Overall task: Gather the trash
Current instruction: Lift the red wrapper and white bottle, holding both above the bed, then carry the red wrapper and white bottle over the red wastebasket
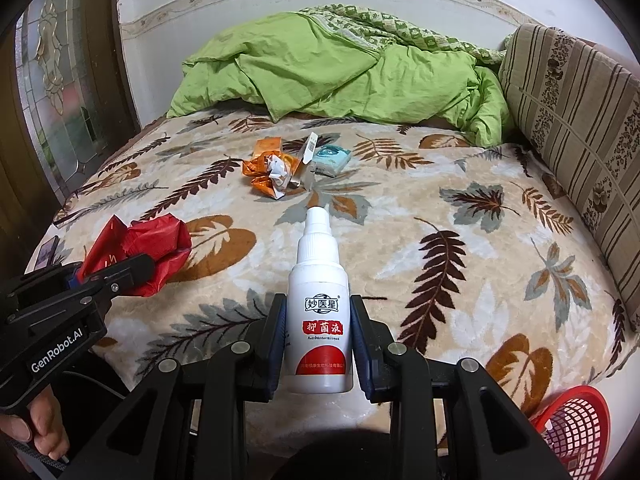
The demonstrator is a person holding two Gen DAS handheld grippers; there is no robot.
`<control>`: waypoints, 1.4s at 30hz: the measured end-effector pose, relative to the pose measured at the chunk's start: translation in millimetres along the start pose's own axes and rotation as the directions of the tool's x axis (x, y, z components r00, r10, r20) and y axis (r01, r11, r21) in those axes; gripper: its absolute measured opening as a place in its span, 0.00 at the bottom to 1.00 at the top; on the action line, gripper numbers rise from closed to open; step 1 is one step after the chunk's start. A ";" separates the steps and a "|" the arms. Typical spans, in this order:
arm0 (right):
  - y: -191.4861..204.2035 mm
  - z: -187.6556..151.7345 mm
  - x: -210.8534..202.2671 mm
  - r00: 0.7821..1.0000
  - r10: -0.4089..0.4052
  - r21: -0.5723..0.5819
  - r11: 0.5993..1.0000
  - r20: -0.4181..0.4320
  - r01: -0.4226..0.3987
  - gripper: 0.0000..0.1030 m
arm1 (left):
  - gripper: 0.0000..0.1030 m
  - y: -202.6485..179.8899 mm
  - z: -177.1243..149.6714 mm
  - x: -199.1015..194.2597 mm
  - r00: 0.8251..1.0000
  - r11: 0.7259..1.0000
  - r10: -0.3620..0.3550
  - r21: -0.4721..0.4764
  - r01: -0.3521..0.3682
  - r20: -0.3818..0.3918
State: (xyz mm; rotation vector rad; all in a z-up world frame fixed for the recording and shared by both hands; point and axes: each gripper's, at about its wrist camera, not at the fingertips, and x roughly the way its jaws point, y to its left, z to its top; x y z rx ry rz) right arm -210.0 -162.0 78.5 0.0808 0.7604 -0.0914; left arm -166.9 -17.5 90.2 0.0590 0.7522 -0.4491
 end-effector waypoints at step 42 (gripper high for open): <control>-109.7 -26.9 -51.8 0.998 -0.061 0.275 0.960 -0.005 0.060 0.31 | 0.20 -101.8 11.4 6.0 0.977 0.959 -0.205 0.190 0.212 -0.054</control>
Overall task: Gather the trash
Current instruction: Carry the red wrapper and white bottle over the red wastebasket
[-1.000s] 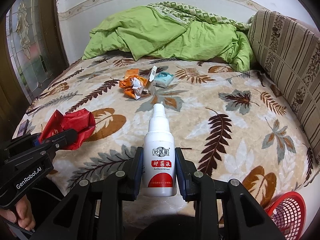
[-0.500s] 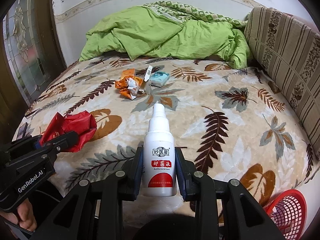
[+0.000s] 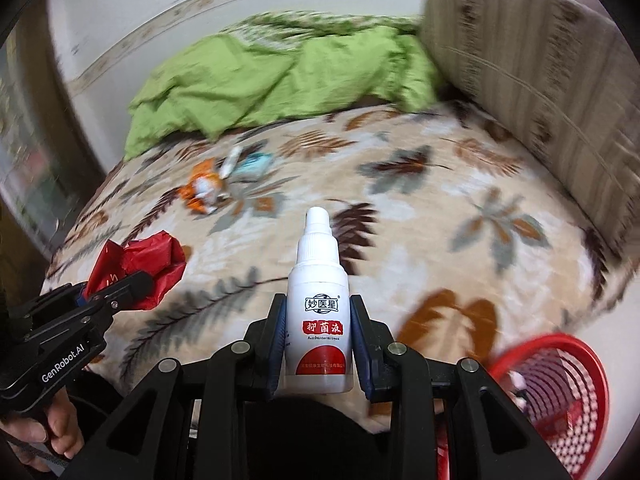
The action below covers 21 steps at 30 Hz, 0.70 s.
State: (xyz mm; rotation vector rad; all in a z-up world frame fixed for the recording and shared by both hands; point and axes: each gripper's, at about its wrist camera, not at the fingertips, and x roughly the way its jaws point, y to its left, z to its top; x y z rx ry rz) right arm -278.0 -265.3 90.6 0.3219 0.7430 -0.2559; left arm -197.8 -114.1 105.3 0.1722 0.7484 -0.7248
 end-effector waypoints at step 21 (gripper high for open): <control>-172.7 -56.4 -108.7 0.971 -0.240 0.330 0.915 -0.014 0.231 0.31 | 0.20 -199.2 0.6 44.1 0.875 0.860 -0.396 0.223 0.460 -0.279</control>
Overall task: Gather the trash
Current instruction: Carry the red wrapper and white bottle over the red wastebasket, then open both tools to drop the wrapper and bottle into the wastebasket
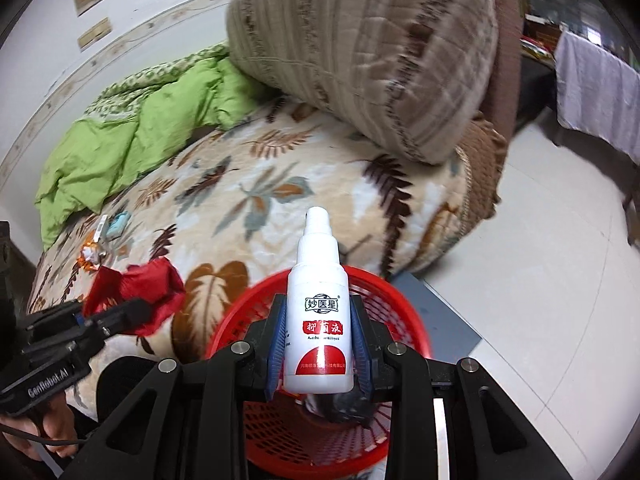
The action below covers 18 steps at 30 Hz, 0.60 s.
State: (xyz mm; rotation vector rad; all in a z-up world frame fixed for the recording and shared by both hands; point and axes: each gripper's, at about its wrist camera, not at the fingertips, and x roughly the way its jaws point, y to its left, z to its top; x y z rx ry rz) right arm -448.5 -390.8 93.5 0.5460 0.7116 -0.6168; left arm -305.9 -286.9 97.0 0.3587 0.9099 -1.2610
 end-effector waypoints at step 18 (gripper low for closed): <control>-13.3 -4.7 11.3 0.999 0.033 0.027 0.999 -0.028 -0.033 0.31 | 0.50 11.0 1.1 4.1 1.000 0.998 -0.001 -0.065 0.001 -0.009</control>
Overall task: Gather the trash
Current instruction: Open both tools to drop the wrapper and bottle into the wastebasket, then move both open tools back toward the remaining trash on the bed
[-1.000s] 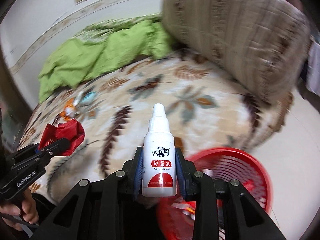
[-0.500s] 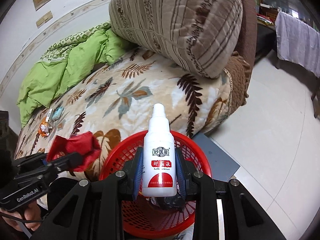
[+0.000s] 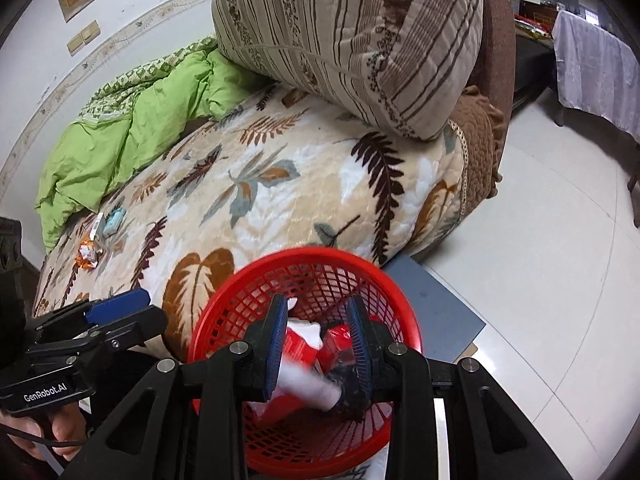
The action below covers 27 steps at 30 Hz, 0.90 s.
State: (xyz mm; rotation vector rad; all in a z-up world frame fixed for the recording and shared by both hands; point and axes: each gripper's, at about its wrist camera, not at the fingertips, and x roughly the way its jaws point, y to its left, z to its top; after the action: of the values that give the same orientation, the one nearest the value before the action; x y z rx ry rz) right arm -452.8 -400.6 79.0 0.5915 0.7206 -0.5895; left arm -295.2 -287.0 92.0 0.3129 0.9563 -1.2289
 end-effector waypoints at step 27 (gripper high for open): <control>214.3 29.6 76.3 0.942 0.293 -0.313 0.890 -0.163 -0.331 0.32 | 0.50 209.7 -41.4 -136.7 0.908 0.851 0.385 -0.443 -0.282 0.163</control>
State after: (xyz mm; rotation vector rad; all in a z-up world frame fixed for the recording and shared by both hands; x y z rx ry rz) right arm -250.4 -295.4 102.0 0.4101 0.7911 -0.1260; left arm -129.2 -96.2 112.9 -0.0126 0.8724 -0.6991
